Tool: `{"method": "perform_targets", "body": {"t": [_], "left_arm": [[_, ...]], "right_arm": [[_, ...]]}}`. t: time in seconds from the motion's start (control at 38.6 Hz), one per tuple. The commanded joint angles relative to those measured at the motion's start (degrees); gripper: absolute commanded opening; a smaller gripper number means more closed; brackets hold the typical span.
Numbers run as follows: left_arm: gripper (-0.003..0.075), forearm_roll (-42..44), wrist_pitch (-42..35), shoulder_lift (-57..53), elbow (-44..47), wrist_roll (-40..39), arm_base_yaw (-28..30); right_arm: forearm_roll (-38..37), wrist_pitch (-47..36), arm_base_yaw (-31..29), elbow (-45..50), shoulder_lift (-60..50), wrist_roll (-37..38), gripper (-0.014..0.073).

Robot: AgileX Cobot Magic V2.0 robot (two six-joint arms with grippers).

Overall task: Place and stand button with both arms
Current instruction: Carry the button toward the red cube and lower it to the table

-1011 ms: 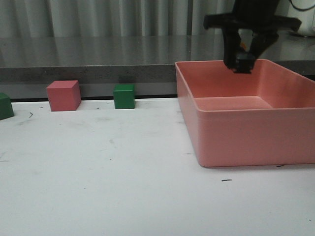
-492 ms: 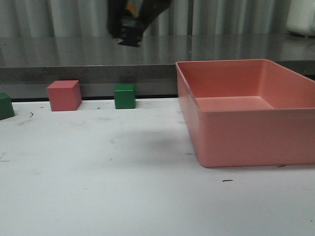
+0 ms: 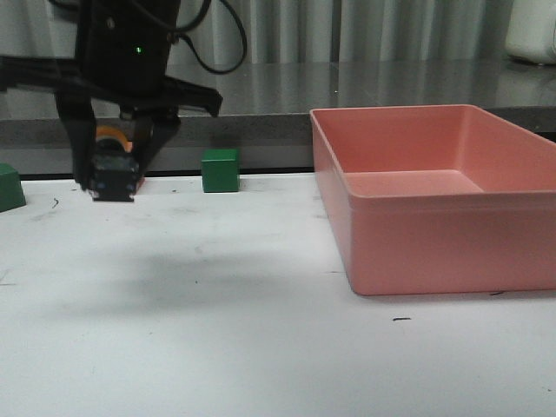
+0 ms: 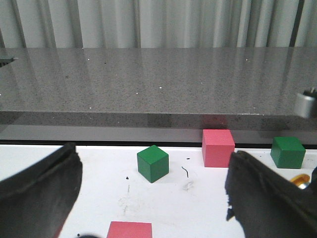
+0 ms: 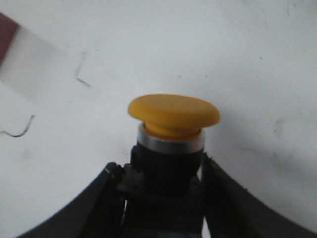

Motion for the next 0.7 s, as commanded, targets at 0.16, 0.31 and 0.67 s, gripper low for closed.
{"method": "perform_targets", "body": {"t": [0.16,0.31,0.67], "left_arm": [[0.0564,-0.01,-4.72,0.73,-2.17,-0.29,-0.27],[0.0564,-0.01,-4.72,0.73,-2.17,-0.29,-0.27],[0.0565,-0.01,-4.61,0.73,-2.17,-0.29,-0.27]], "right_arm": [[-6.64,1.11,-0.49,-1.97,0.11,8.5,0.0273],[-5.93,1.54,-1.47,-1.97,2.28,11.7,0.0273],[-5.71,-0.07,-1.96,-1.97,3.97,11.7,0.0276]]}}
